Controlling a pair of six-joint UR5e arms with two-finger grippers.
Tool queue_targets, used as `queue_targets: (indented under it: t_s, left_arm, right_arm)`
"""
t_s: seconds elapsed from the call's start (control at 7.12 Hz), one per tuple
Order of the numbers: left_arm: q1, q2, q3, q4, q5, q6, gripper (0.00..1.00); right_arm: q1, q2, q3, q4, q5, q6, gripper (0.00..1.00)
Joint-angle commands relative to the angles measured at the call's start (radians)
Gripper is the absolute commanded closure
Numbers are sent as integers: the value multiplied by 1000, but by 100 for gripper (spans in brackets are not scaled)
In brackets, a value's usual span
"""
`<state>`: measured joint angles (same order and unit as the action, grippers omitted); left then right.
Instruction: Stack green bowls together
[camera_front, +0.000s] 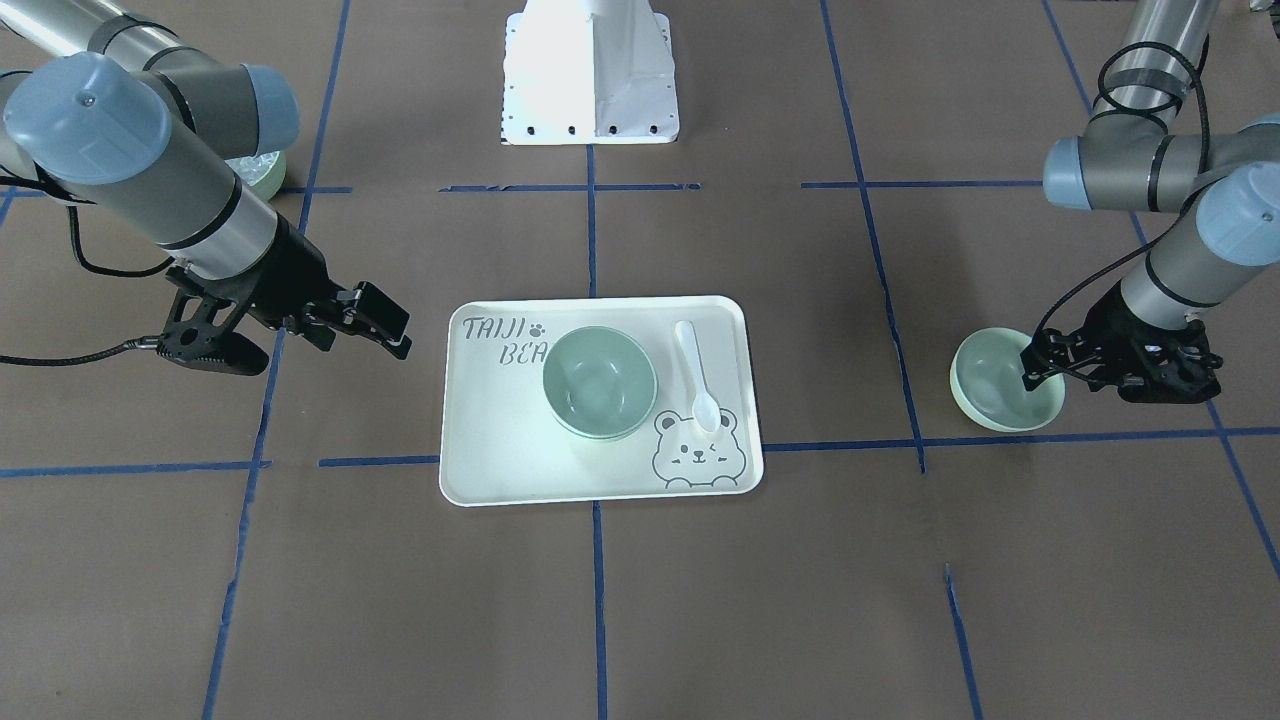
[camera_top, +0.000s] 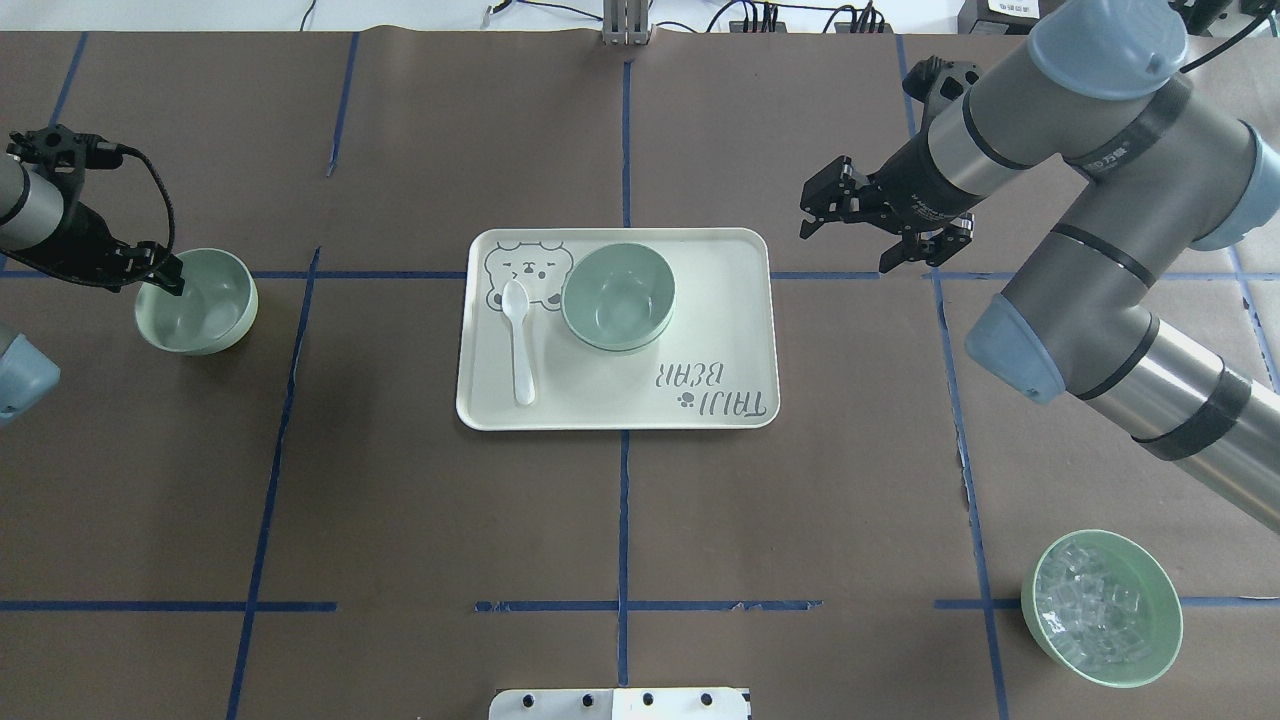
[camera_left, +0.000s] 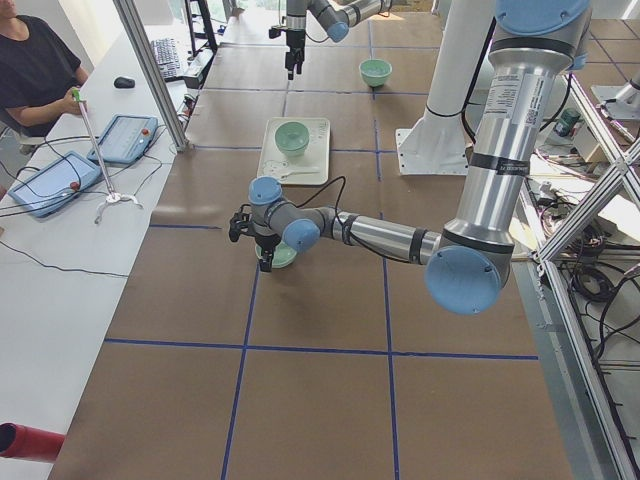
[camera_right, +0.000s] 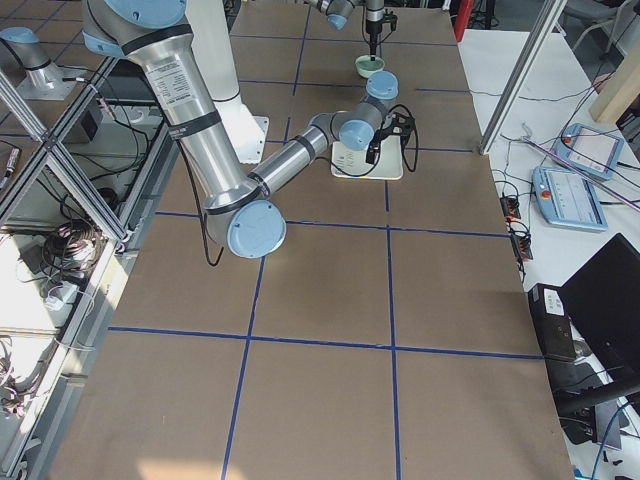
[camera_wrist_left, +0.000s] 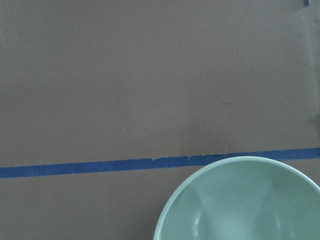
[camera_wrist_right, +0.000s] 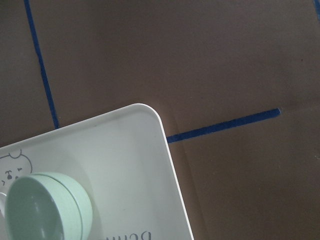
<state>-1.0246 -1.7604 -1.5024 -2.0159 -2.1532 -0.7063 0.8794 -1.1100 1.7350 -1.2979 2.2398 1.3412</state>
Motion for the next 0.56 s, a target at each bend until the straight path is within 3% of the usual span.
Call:
queue_targets:
  t_s: [0.0,0.14,0.42]
  left_arm:
    - [20,-8,27,2,3,-5,54]
    - [20,-8,25,5,-2,-1,100]
    - [20,-7,4,6,-11,-1,100]
  right_arm:
    - [1,-2,1,0,1,-2,0]
    - [1,-2,1,2,1,-2,0]
    - [1,-4,3,2,3,-2,0]
